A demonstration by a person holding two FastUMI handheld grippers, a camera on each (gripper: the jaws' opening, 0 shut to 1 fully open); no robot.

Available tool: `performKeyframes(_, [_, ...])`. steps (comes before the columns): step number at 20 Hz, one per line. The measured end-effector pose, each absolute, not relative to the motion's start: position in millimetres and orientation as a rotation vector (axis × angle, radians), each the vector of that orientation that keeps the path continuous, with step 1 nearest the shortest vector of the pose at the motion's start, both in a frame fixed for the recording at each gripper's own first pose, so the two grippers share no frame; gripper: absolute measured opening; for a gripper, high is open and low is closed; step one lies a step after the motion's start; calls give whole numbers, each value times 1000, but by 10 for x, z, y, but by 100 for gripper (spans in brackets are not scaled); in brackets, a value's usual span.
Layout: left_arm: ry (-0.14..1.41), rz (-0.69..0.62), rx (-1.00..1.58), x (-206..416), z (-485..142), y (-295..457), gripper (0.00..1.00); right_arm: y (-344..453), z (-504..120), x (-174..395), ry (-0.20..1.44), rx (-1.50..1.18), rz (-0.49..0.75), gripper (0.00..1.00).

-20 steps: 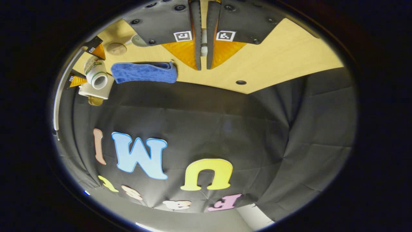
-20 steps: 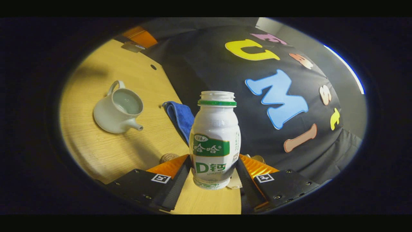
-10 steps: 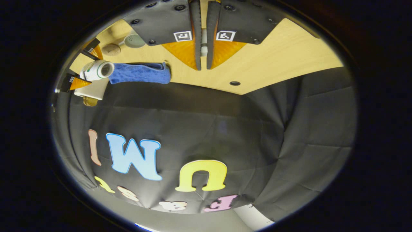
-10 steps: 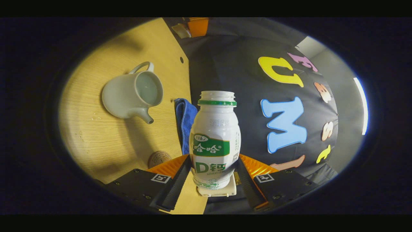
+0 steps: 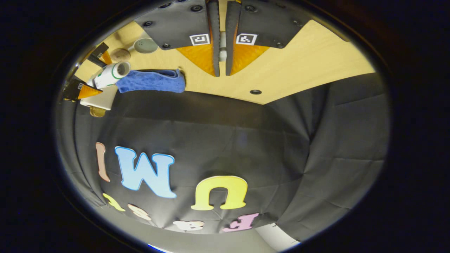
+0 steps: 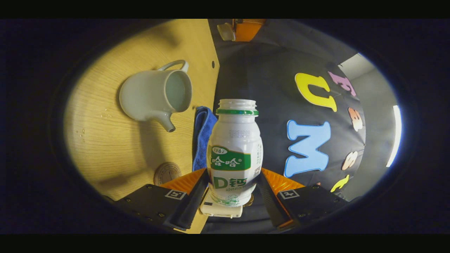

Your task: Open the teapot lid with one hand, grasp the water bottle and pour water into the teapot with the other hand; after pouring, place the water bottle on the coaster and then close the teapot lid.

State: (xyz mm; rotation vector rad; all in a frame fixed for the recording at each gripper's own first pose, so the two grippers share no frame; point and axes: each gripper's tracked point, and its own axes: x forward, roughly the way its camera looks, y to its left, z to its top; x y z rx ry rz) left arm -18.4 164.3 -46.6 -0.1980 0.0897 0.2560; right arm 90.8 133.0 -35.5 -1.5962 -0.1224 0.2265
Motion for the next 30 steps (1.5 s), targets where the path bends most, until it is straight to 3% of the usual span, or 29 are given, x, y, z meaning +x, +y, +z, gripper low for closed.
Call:
performKeyframes(6, [95, 254, -196, -179, -487, 1636, 13, 1399, -252, 940, -167, -1651, 225, 81])
performKeyframes(29, [118, 237, -193, -169, -511, 1607, 17, 1448, -140, 938, -239, -1771, 220, 81])
performKeyframes(30, [120, 236, -192, -170, -506, 1608, 13, 1453, -132, 950, -242, -1773, 220, 81])
